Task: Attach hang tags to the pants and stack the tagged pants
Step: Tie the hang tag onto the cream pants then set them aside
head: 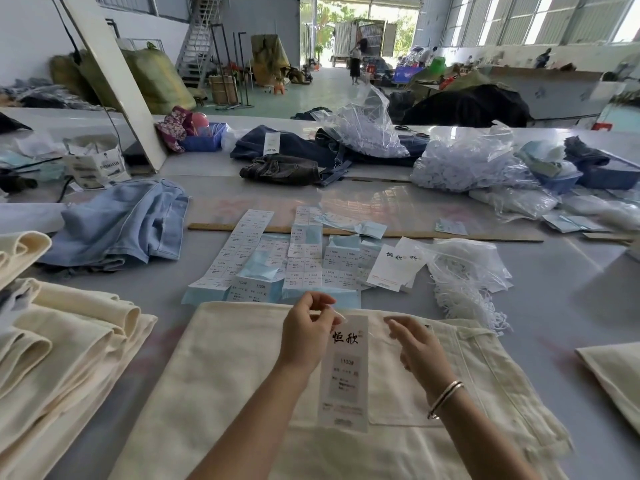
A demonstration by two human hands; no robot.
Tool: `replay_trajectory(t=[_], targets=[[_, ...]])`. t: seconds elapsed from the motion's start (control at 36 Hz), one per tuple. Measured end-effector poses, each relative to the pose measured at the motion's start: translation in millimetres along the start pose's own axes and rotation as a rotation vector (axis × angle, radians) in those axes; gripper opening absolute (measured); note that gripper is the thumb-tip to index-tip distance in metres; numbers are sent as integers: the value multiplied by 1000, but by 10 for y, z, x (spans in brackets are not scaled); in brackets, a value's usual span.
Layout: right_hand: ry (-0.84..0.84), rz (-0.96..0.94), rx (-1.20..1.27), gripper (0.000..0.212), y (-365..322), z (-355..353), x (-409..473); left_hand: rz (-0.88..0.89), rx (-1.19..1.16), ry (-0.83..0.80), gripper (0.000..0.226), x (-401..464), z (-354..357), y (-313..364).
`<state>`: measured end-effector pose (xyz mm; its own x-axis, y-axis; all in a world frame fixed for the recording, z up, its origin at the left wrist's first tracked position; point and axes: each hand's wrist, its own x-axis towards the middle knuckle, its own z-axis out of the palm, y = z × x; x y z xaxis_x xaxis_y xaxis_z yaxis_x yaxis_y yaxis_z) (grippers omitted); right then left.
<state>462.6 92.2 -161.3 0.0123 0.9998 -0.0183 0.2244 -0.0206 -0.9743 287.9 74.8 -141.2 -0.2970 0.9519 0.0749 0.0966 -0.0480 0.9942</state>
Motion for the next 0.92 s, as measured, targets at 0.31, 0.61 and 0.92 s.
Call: replay_trajectory(t=[0.31, 0.61, 0.92], targets=[[-107, -214, -95, 6, -263, 108, 36, 112, 90, -159, 15, 43, 237, 116], [-202, 188, 528, 13, -332, -513, 136, -115, 89, -225, 9, 144, 301, -172], [65, 471, -227, 20, 166, -1287, 446, 242, 911, -250, 33, -155, 292, -784]])
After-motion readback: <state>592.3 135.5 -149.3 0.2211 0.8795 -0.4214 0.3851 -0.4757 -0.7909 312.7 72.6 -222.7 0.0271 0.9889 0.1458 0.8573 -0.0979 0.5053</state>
